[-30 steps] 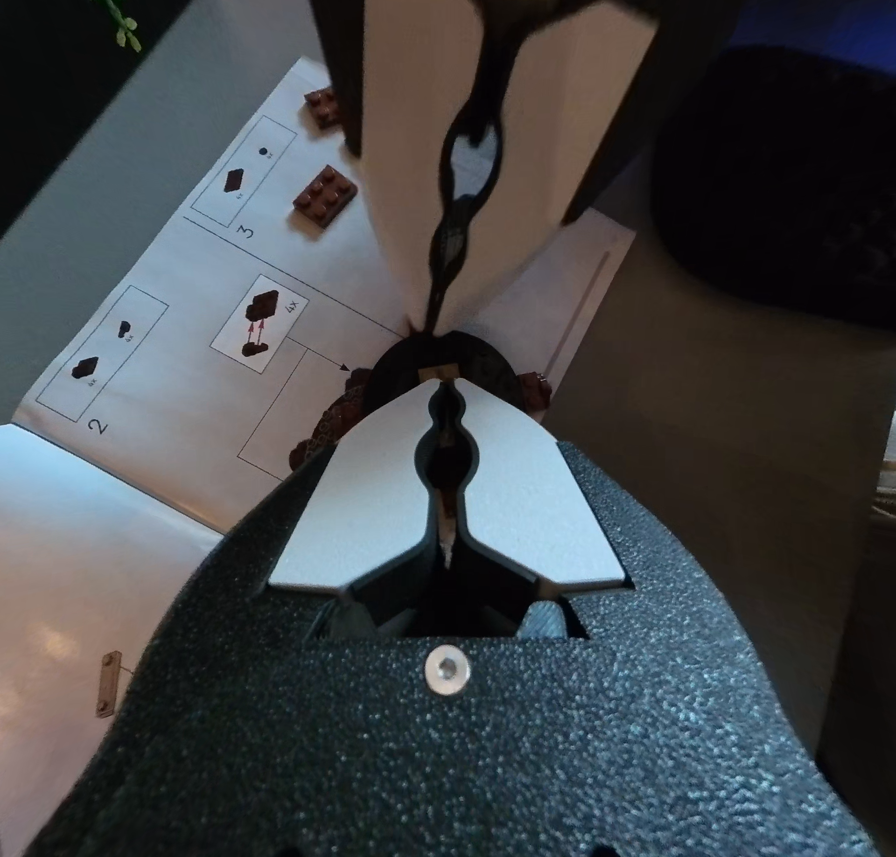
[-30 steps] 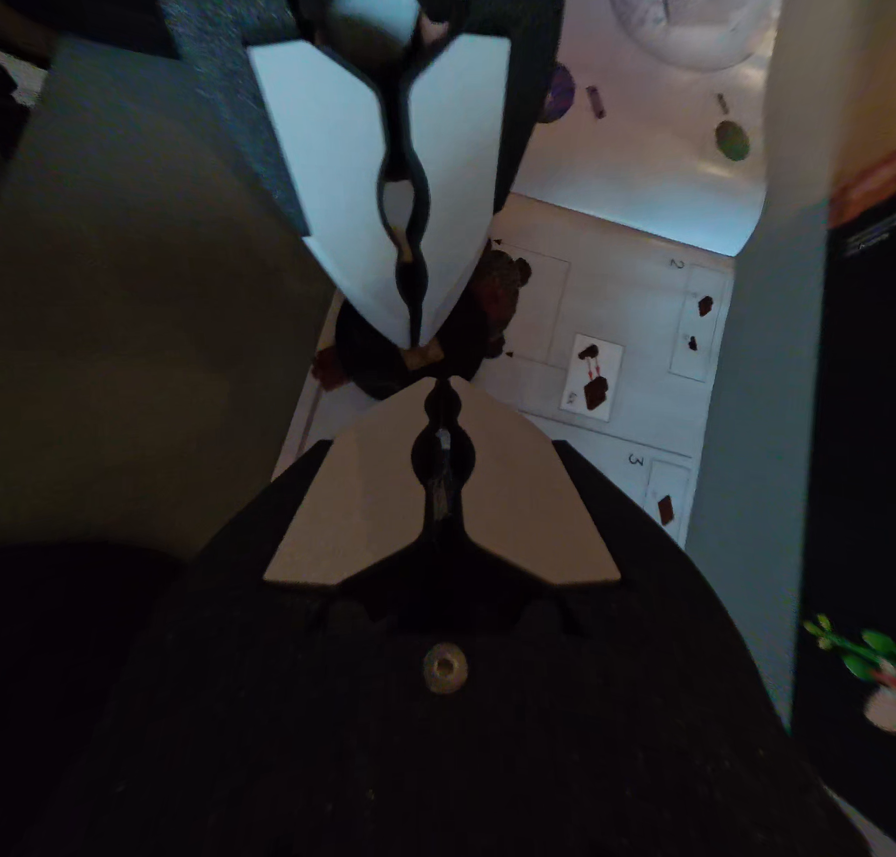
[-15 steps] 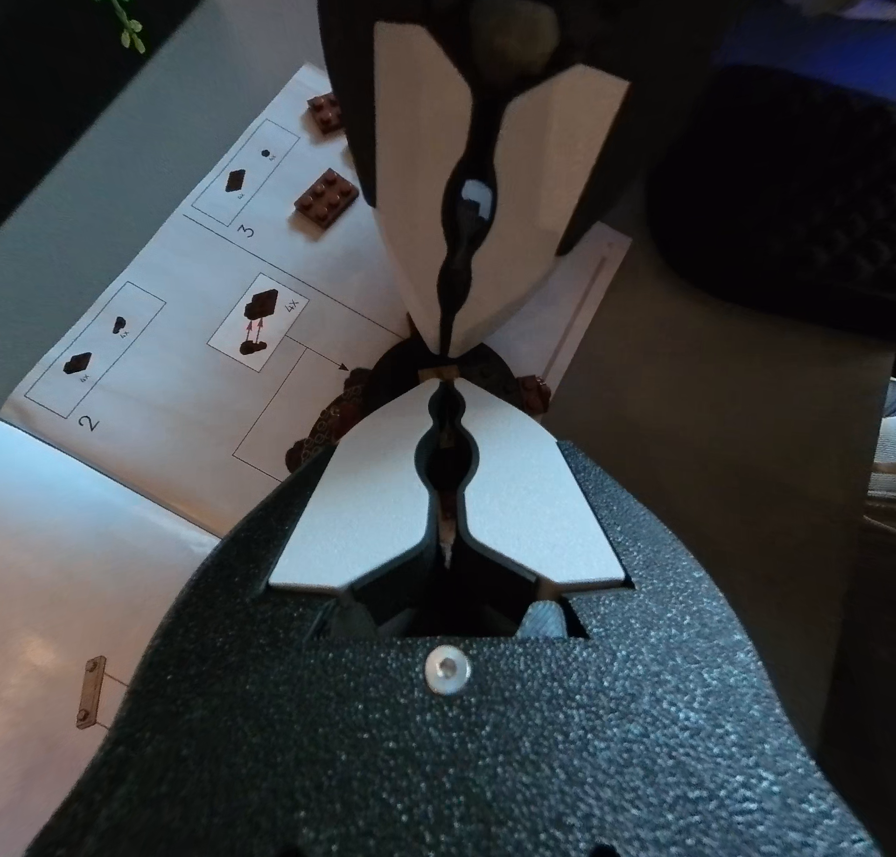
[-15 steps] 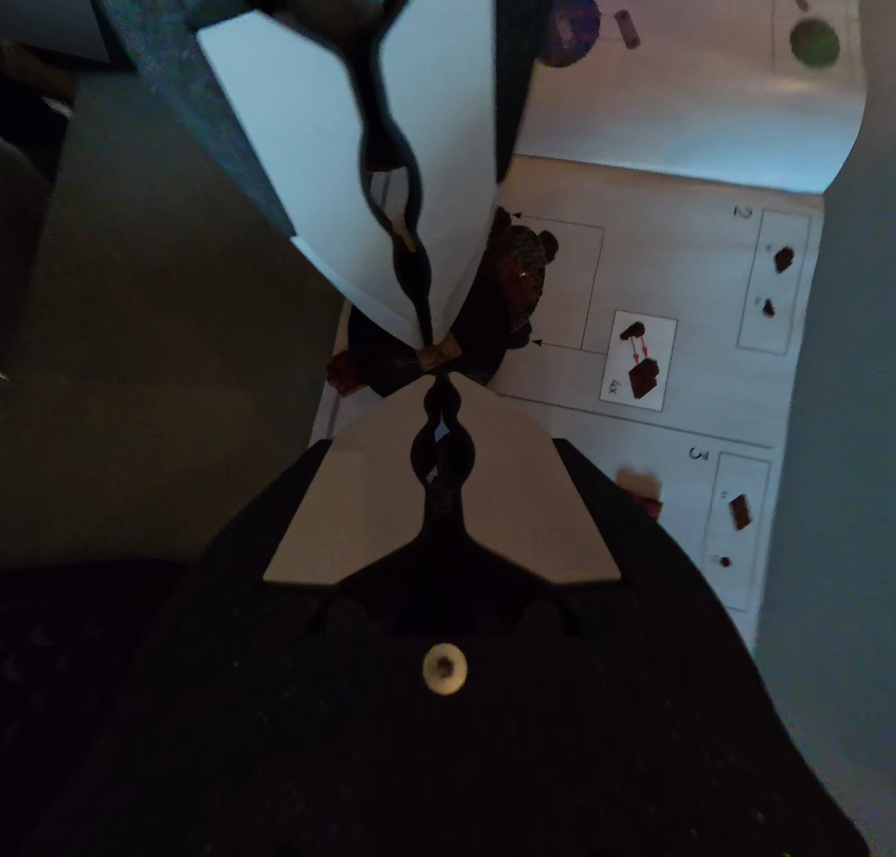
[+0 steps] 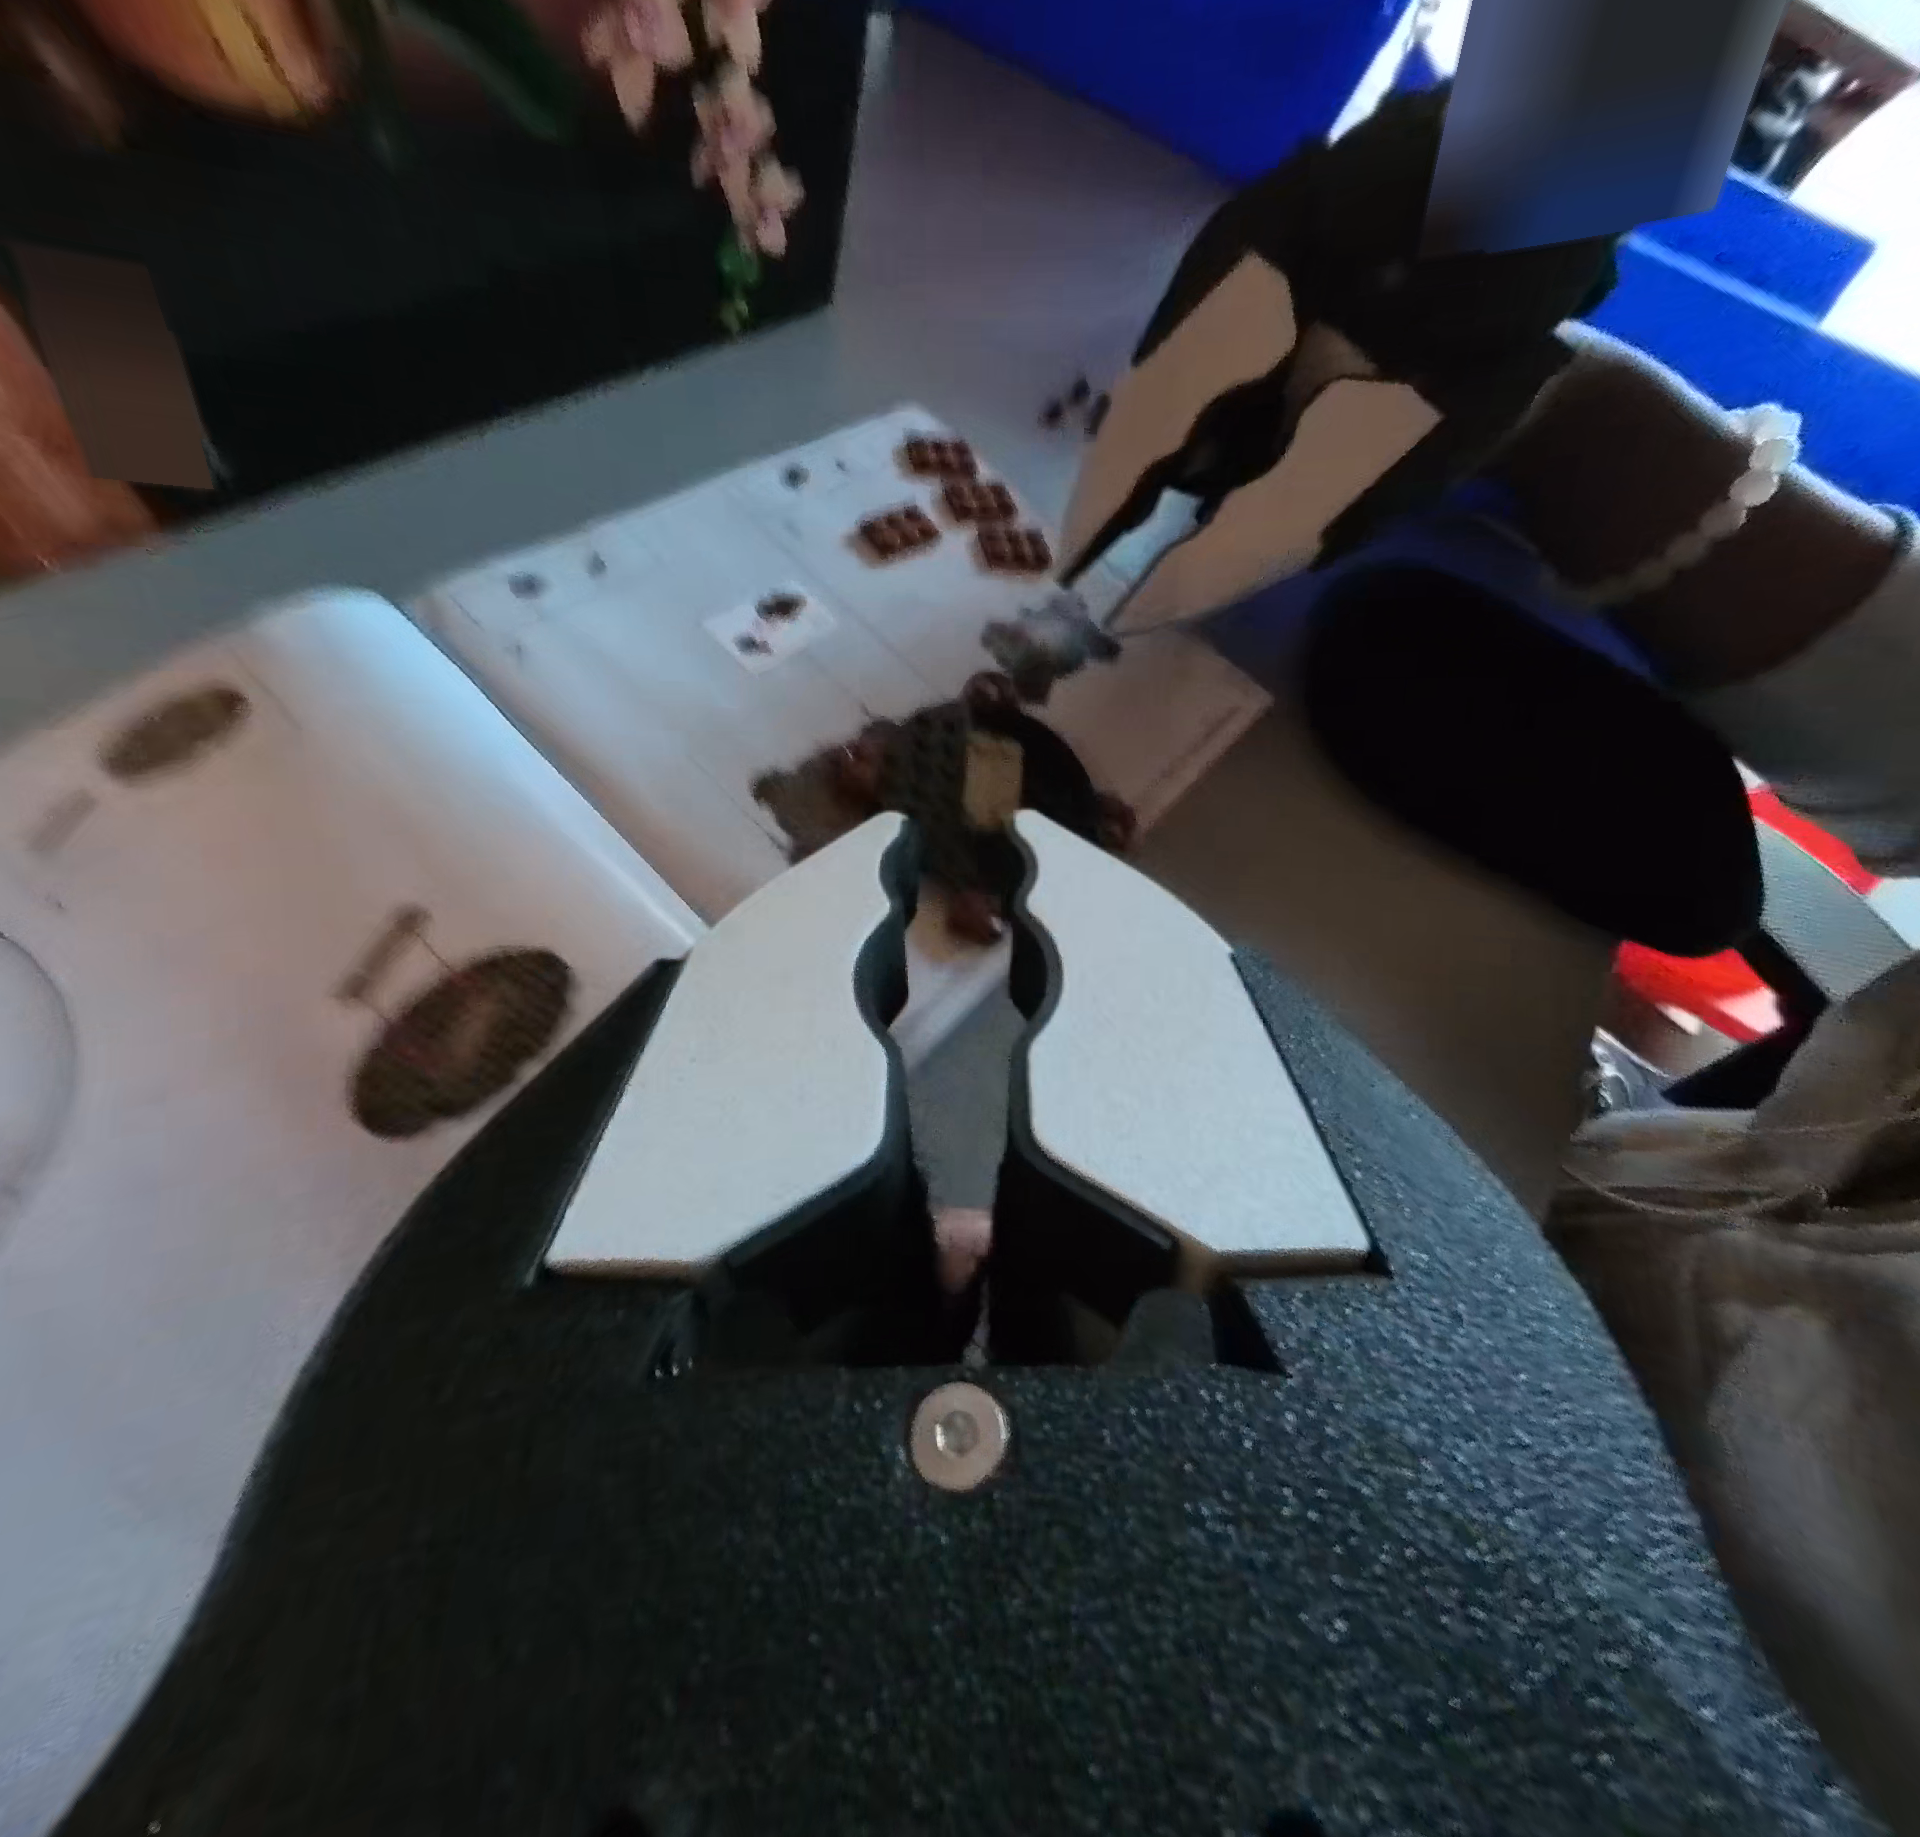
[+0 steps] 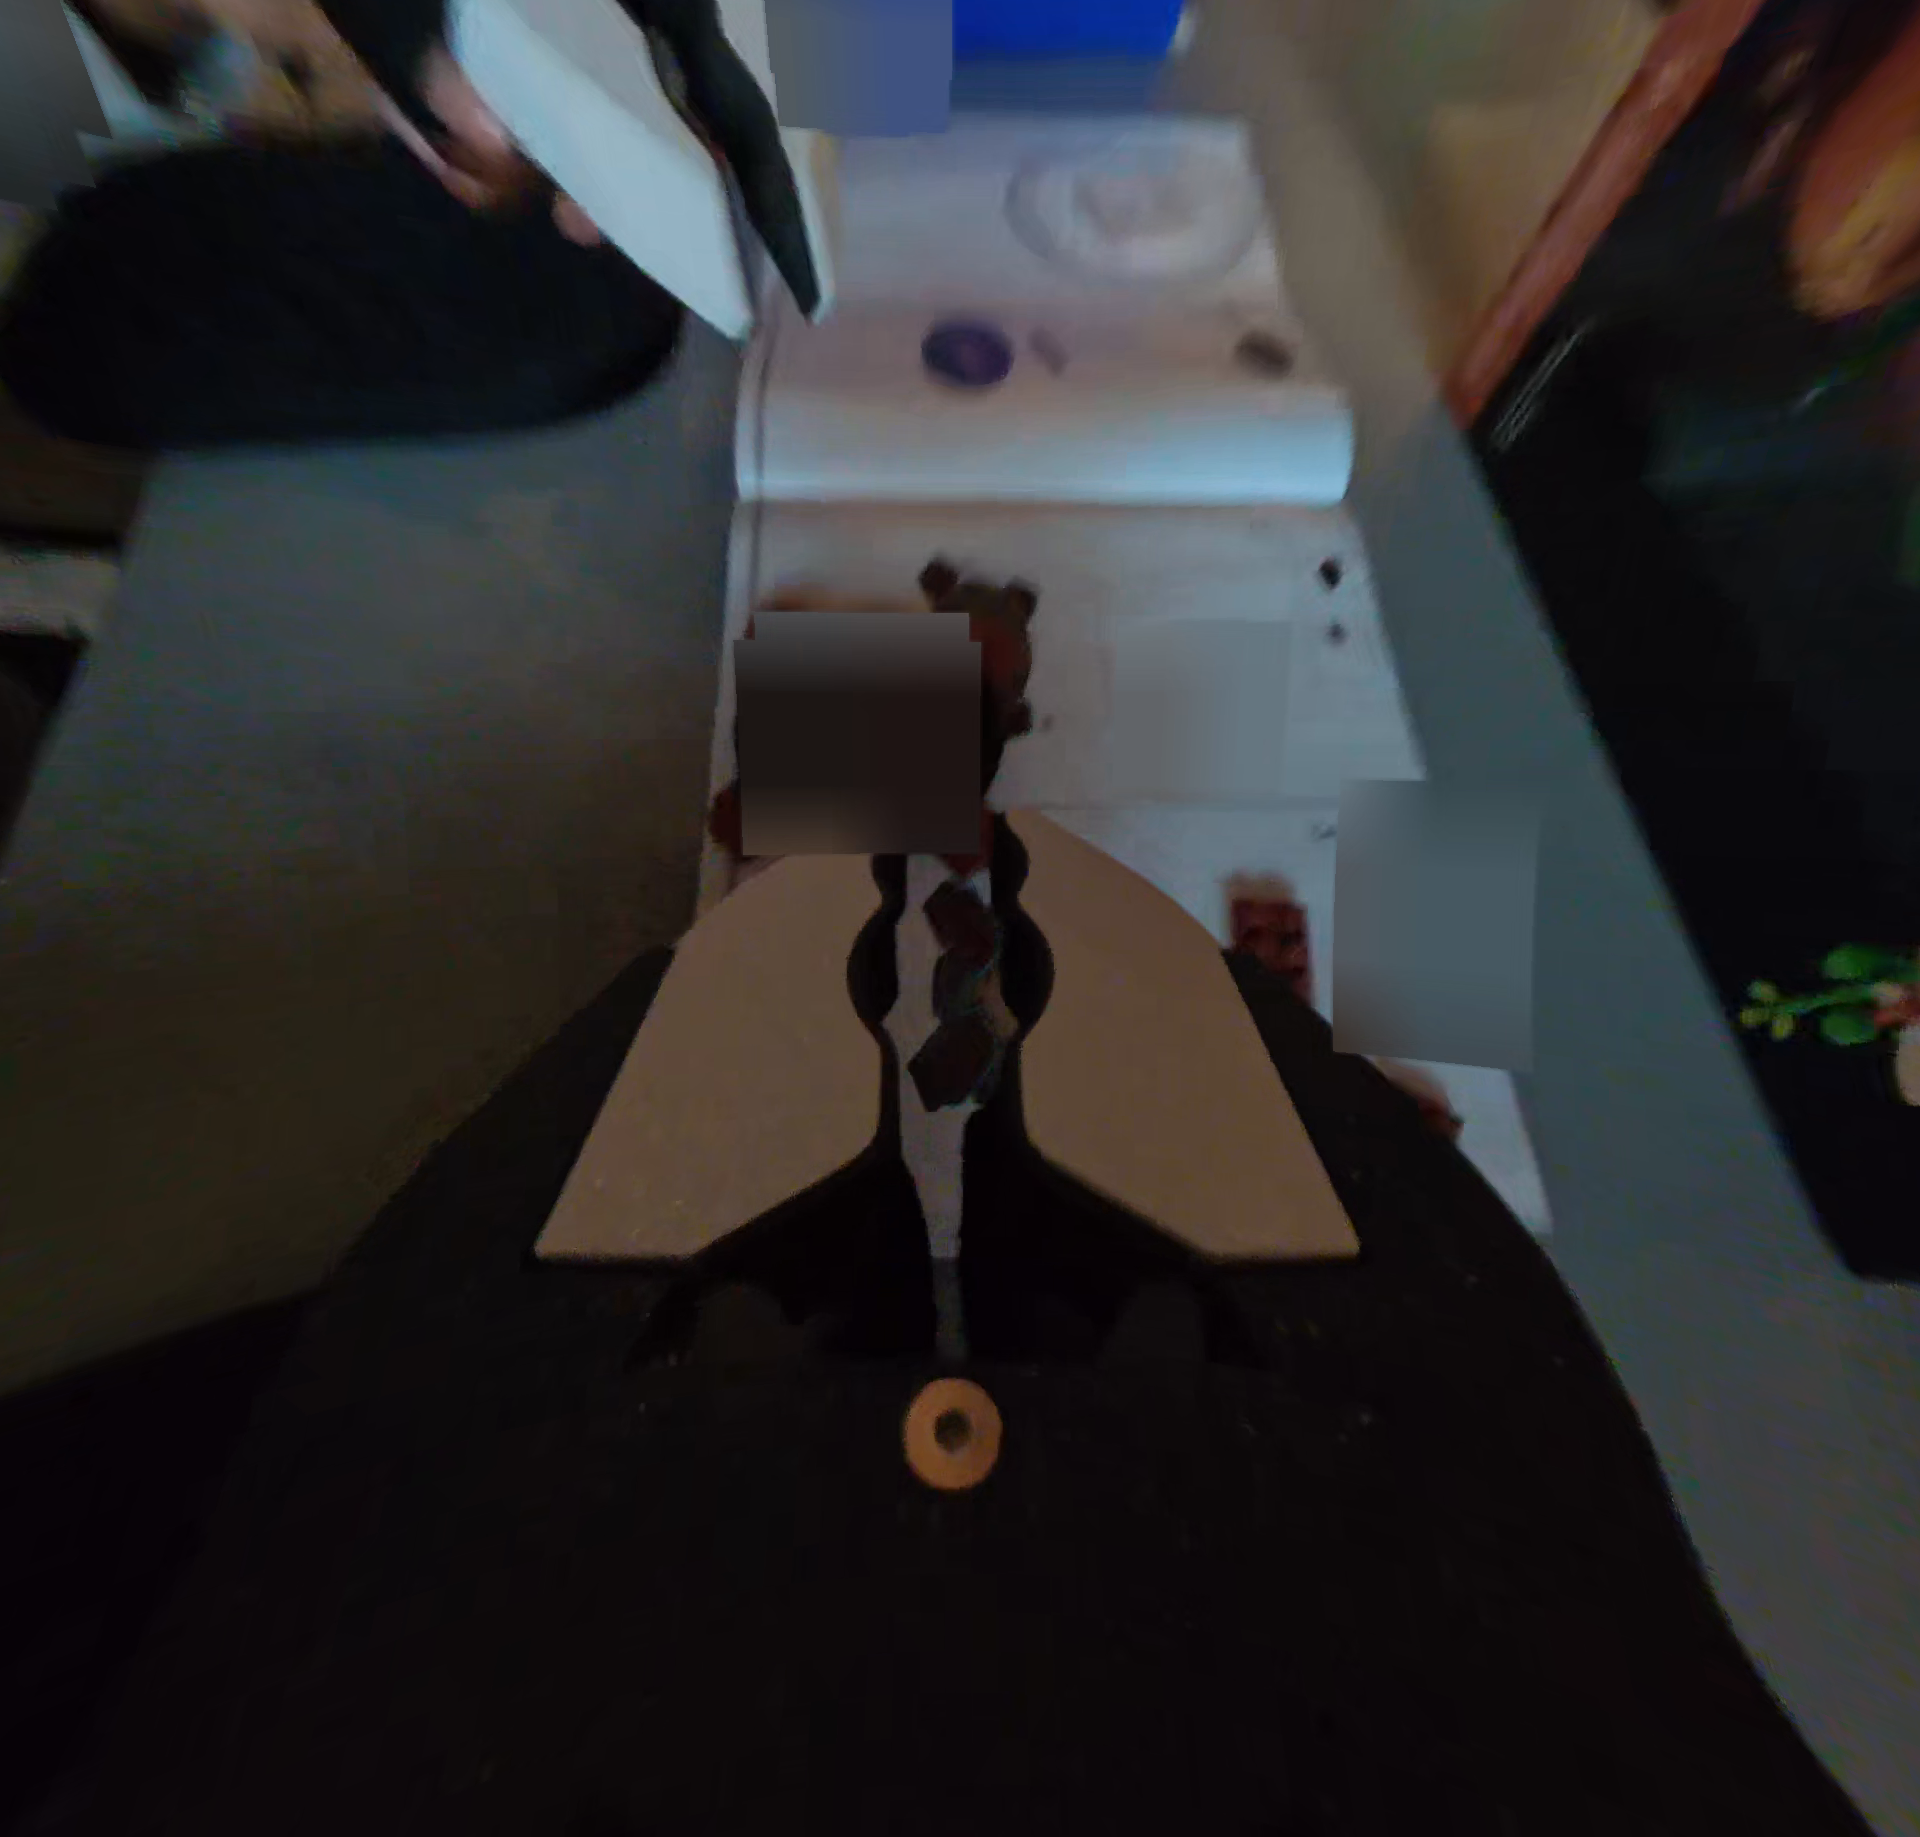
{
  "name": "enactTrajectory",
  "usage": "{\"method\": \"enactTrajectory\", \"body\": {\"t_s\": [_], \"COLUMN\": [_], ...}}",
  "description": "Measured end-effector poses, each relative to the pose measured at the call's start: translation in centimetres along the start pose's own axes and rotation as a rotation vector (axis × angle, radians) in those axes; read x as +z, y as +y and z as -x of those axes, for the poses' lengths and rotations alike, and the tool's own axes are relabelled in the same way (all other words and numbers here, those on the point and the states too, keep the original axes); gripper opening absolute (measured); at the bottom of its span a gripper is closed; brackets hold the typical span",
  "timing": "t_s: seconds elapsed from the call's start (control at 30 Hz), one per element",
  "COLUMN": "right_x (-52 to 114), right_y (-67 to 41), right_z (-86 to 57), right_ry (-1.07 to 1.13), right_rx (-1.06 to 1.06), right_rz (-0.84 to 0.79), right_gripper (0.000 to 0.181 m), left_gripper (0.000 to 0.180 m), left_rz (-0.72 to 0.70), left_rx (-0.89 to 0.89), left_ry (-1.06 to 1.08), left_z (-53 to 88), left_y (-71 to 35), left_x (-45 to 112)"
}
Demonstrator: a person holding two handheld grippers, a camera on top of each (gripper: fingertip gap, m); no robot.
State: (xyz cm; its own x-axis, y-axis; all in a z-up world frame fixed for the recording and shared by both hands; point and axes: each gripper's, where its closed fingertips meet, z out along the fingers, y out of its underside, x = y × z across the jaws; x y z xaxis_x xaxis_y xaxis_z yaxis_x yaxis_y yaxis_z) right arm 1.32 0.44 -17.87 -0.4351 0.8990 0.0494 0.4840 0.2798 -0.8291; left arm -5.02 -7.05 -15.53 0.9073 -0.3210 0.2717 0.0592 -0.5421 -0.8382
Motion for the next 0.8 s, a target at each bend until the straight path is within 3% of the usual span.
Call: {"method": "enactTrajectory", "body": {"t_s": [0.17, 0.27, 0.6, 0.73, 0.8], "right_x": [1.7, 2.2, 3.4, 3.2, 3.2], "right_y": [0.9, 0.6, 1.3, 1.0, -1.1], "right_z": [0.6, 0.3, -0.1, -0.1, 0.2], "right_ry": [0.034, 0.032, 0.036, 0.04, 0.0], "right_rx": [-0.034, -0.014, -0.041, -0.047, -0.001], "right_rz": [0.087, 0.109, 0.161, 0.173, 0.061], "right_gripper": [0.015, 0.005, 0.0, 0.001, 0.001], "left_gripper": [0.015, 0.011, 0.003, 0.003, 0.003], "left_rz": [0.141, 0.158, 0.311, 0.254, 0.143], "left_rx": [0.093, 0.163, 0.19, 0.178, 0.16], "left_ry": [-0.089, -0.092, -0.116, -0.142, -0.125], "left_z": [-0.4, -1.0, -0.3, -0.1, -0.3], "left_y": [2.9, 2.6, 4.4, 3.3, 1.7], "left_x": [1.8, 2.6, 4.0, 3.6, 2.7]}}
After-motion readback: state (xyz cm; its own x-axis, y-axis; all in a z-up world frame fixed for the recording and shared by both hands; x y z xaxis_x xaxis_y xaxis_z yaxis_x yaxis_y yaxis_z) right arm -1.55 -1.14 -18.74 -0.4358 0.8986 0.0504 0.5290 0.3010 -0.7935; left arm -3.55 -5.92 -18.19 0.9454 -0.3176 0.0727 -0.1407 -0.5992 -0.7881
